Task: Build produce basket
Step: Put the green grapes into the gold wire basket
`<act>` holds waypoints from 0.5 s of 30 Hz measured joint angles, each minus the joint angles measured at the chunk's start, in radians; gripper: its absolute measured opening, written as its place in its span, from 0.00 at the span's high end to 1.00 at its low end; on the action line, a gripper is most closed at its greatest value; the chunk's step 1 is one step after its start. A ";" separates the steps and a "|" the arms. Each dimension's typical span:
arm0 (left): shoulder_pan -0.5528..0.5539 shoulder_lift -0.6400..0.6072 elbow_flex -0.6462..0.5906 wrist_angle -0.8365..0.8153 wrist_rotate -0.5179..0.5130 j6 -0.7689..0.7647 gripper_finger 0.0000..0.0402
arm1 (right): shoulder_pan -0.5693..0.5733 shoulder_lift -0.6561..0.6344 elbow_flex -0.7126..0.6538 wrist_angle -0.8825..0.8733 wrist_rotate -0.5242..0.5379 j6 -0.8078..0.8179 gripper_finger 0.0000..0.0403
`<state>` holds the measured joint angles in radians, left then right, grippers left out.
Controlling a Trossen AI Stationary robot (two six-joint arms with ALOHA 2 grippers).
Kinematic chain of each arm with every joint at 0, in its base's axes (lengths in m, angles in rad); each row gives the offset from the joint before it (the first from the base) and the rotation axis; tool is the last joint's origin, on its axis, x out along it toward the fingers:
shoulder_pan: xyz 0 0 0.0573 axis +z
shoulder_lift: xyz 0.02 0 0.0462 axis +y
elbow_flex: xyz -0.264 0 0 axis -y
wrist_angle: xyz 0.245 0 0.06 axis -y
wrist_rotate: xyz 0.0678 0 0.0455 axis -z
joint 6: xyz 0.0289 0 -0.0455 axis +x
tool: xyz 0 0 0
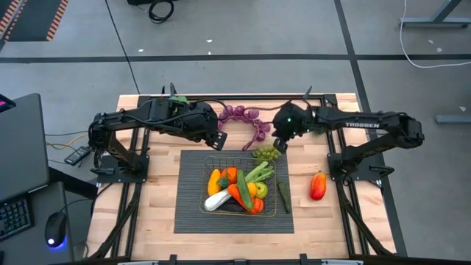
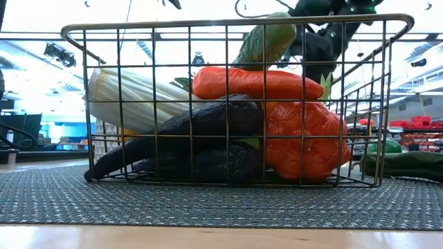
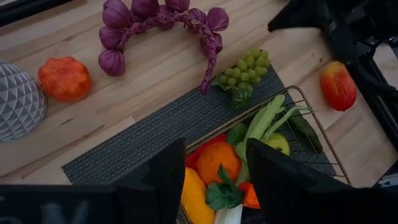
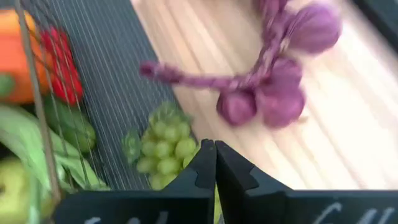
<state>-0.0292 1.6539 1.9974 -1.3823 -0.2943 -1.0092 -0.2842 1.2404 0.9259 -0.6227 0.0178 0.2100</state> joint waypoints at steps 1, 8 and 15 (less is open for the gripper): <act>0.000 0.000 0.000 0.000 0.000 0.000 0.56 | -0.005 0.000 0.016 -0.004 -0.006 -0.001 0.98; 0.000 0.000 0.000 0.000 0.000 0.011 0.57 | -0.029 0.002 -0.005 -0.015 -0.041 -0.085 0.81; 0.000 0.000 0.000 0.000 0.000 0.011 0.57 | -0.043 0.003 -0.141 -0.003 -0.161 -0.147 0.49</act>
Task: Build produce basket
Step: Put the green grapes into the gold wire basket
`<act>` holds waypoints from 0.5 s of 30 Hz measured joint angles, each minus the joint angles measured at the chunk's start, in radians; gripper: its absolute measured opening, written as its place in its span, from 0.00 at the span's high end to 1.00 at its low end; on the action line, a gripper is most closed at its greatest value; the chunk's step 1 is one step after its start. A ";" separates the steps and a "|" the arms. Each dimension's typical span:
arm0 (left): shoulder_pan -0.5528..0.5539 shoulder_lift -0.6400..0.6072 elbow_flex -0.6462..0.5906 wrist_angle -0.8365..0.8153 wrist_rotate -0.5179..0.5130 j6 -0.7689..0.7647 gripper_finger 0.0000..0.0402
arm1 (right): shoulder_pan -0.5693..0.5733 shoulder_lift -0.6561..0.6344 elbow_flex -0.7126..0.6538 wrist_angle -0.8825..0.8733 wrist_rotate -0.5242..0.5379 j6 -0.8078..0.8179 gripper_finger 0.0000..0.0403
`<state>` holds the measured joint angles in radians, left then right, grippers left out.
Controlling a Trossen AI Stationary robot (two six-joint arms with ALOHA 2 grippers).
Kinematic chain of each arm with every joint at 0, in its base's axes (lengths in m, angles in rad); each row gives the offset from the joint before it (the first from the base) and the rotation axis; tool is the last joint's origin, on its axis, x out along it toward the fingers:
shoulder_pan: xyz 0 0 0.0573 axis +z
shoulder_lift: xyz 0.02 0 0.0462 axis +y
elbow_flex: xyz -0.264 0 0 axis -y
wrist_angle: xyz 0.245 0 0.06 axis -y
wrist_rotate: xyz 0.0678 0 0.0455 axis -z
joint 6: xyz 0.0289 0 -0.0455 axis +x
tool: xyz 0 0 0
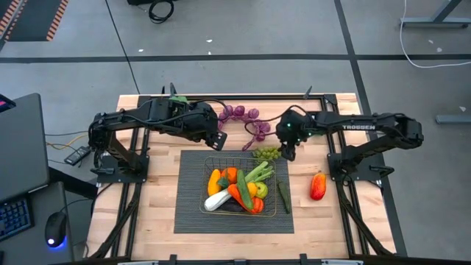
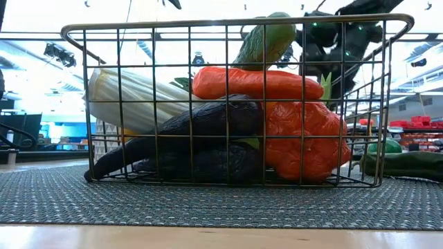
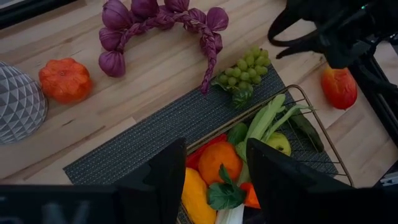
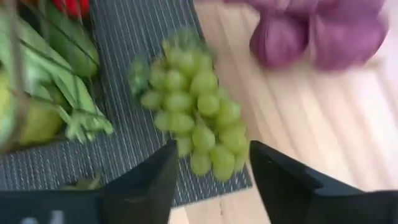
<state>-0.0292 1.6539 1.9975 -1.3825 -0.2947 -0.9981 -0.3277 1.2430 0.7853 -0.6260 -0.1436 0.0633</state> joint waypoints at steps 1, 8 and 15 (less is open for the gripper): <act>0.000 0.000 0.000 0.000 0.000 0.000 0.57 | -0.003 0.000 -0.016 0.004 -0.003 0.015 0.46; 0.000 0.000 0.000 0.006 0.000 0.000 0.57 | -0.006 0.000 -0.132 0.115 -0.046 -0.003 0.38; 0.000 0.000 0.000 0.028 0.000 -0.038 0.57 | -0.007 0.000 -0.154 0.263 -0.025 -0.018 0.37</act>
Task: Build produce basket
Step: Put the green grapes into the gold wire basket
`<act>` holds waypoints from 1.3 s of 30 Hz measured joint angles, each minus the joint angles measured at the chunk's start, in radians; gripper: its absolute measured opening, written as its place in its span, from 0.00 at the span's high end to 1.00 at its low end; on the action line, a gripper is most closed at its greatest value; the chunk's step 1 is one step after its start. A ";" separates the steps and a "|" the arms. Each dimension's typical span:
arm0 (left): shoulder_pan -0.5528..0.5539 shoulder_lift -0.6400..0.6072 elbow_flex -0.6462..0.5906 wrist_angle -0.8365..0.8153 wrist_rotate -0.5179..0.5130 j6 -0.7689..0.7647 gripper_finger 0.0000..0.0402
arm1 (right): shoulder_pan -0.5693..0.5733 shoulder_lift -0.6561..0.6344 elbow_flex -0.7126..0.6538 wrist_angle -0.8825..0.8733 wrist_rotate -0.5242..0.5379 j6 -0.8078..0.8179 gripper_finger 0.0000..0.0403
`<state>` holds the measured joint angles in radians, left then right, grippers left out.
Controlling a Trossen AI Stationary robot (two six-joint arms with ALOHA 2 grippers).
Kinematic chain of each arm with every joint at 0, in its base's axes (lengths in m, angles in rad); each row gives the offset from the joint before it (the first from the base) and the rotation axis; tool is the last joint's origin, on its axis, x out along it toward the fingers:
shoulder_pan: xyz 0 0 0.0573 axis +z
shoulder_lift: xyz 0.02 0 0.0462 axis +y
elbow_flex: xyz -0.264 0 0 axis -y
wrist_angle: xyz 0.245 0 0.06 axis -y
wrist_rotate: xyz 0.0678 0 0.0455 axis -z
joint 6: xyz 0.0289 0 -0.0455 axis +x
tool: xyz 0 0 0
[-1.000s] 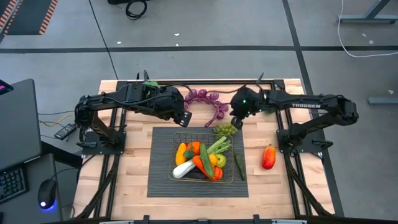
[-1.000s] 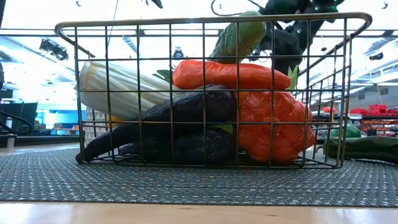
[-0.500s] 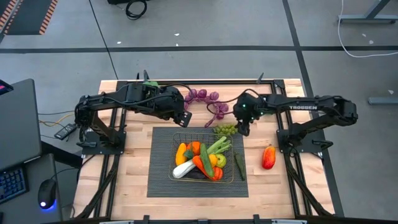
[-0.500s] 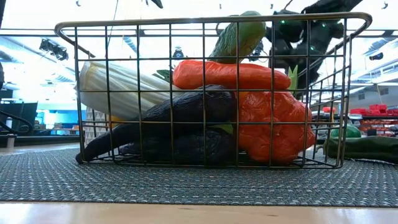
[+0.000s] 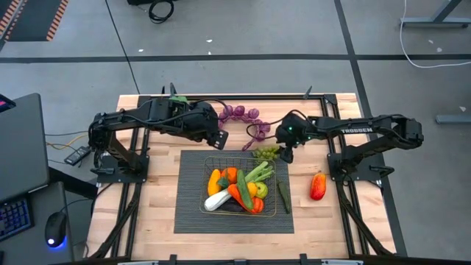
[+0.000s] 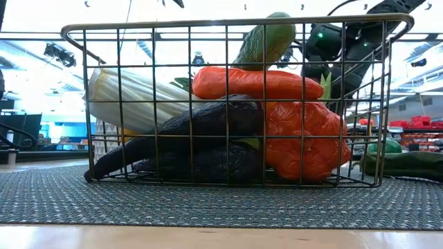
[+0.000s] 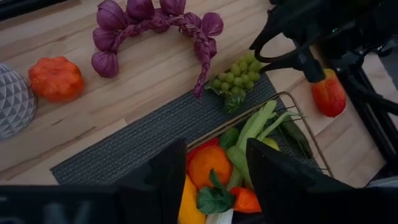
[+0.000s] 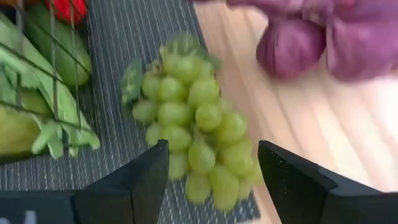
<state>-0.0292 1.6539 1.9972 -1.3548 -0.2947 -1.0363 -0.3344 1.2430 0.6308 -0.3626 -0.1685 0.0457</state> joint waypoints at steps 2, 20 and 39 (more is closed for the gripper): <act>0.000 0.000 0.000 0.001 0.000 -0.008 0.57 | 0.000 0.004 -0.004 0.042 0.006 -0.032 0.36; 0.000 0.000 0.000 0.003 0.010 -0.107 0.57 | 0.025 0.176 -0.109 0.333 -0.046 -0.043 0.33; 0.000 0.000 0.000 0.002 0.011 -0.052 0.57 | -0.029 0.086 -0.053 0.167 0.032 0.050 0.94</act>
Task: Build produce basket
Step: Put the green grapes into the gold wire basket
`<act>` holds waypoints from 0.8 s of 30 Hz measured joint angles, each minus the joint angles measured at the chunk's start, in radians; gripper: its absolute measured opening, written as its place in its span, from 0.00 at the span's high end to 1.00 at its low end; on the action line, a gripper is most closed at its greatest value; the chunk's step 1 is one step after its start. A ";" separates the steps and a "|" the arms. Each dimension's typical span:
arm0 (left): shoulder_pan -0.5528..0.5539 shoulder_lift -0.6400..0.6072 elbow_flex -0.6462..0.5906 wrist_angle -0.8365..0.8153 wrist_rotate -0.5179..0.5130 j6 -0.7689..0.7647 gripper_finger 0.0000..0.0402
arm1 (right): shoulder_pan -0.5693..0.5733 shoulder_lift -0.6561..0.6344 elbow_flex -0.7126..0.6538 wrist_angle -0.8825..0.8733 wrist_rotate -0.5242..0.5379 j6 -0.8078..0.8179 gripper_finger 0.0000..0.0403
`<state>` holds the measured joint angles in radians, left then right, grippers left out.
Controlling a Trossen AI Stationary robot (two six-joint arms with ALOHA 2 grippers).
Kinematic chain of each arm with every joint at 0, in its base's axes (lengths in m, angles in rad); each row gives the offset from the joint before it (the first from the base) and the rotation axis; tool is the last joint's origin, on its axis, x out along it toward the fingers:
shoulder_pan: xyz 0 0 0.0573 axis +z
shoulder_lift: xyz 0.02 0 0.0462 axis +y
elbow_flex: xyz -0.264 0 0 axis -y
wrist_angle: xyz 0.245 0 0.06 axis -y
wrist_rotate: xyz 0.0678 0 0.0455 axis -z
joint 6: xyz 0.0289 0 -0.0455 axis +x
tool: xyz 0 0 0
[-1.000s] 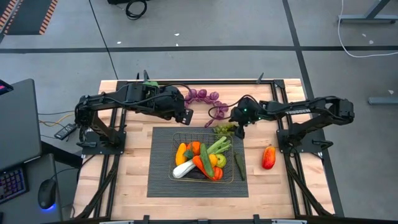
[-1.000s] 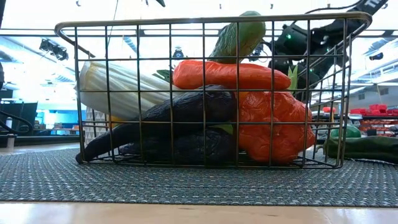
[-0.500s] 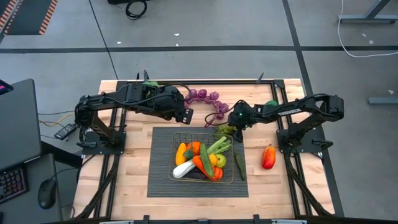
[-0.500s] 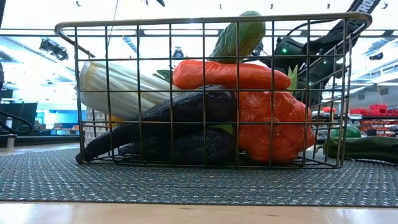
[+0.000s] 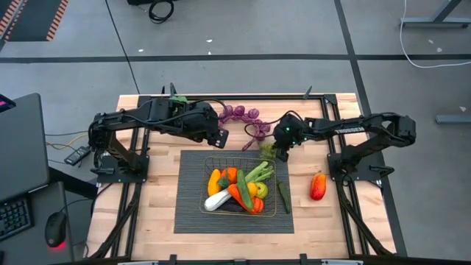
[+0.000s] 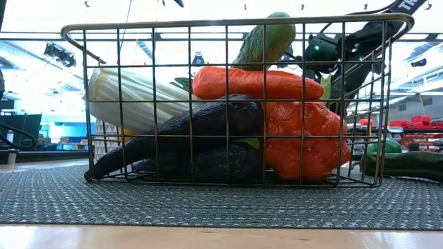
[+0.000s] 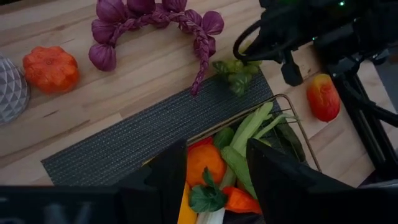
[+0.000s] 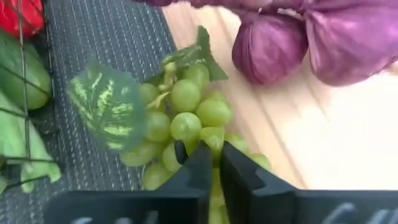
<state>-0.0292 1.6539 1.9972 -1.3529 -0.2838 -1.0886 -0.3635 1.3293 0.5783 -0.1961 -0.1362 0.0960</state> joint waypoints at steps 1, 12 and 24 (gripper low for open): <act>0.000 0.000 0.000 -0.001 0.000 0.001 0.57 | -0.004 0.000 0.008 -0.019 -0.013 0.002 0.96; 0.000 0.000 0.000 -0.005 0.000 0.054 0.57 | -0.049 -0.042 0.127 -0.198 -0.010 -0.010 0.98; 0.004 0.000 0.000 -0.008 -0.005 0.117 0.57 | -0.030 -0.158 0.532 -0.488 -0.079 0.049 0.98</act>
<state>-0.0253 1.6539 1.9972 -1.3611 -0.2889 -0.9718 -0.3934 1.1714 1.1099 -0.6837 -0.2157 0.1453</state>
